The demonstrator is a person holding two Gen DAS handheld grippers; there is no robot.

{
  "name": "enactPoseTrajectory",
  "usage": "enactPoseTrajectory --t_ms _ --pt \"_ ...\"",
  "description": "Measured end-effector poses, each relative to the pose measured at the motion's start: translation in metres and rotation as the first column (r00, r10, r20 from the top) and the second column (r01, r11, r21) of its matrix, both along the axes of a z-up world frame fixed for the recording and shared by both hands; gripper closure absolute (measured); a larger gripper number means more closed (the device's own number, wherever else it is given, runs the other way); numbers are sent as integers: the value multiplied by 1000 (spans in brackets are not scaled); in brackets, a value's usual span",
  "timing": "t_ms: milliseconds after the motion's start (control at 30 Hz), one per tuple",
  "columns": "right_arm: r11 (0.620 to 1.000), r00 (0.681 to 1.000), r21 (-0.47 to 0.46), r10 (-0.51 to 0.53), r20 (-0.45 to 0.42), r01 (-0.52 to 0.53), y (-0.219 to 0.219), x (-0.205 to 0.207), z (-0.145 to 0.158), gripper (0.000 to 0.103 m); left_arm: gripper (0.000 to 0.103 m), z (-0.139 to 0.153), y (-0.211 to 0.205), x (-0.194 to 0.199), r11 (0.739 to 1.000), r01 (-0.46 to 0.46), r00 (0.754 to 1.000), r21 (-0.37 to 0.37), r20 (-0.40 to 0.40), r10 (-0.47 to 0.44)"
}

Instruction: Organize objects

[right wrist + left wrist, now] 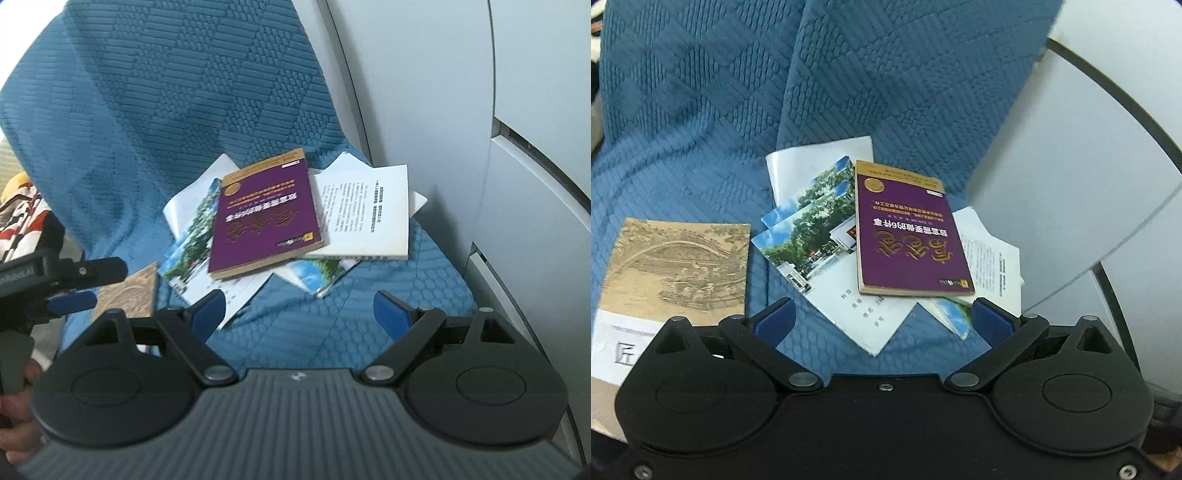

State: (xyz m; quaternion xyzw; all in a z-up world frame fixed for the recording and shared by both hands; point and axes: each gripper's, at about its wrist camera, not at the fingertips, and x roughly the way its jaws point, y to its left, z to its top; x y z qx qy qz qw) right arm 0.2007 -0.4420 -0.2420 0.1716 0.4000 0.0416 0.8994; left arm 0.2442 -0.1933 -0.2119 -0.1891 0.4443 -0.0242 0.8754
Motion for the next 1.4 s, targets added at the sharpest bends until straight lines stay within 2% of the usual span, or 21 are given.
enactPoseTrajectory --t_ms 100,233,267,400,467,600,700,733,867,933,1033,1133,1400 --pt "1000 1000 4 -8 -12 8 -4 19 -10 15 9 -14 5 19 1000 -14 1000 -26 -20 13" --pt "1000 1000 12 -13 -21 13 -7 44 -25 17 21 -36 7 42 998 -9 999 -56 -40 7" --pt "1000 1000 16 -8 -23 8 -7 51 -29 21 22 -42 7 48 998 -7 999 -69 -47 4" --pt "999 999 34 18 -31 -17 -4 76 -46 23 23 -66 8 70 996 0 997 -88 -81 -7" --pt "999 999 36 41 -29 -40 0 87 -54 30 26 -75 7 80 995 18 996 -96 -91 -26" --pt "998 998 30 55 -22 -54 4 105 -67 34 31 -89 5 95 995 37 993 -91 -107 -47" --pt "998 998 26 56 -16 -55 4 116 -75 34 35 -98 7 102 991 46 992 -129 -107 -60" --pt "998 998 24 56 -13 -56 4 119 -78 35 38 -101 6 104 989 51 992 -138 -108 -66" --pt "998 998 25 61 -21 -60 6 130 -89 50 55 -111 2 111 985 82 987 -150 -125 -101" --pt "998 998 33 62 -24 -61 7 133 -93 60 55 -115 2 114 986 72 987 -151 -132 -92" --pt "998 998 14 65 -20 -65 9 135 -94 67 57 -120 5 118 985 65 987 -159 -138 -87" --pt "998 998 10 66 -20 -66 10 138 -95 66 63 -124 9 120 984 48 987 -172 -146 -73" --pt "997 997 6 71 -26 -71 13 127 -89 67 63 -117 13 124 981 65 986 -184 -137 -91"
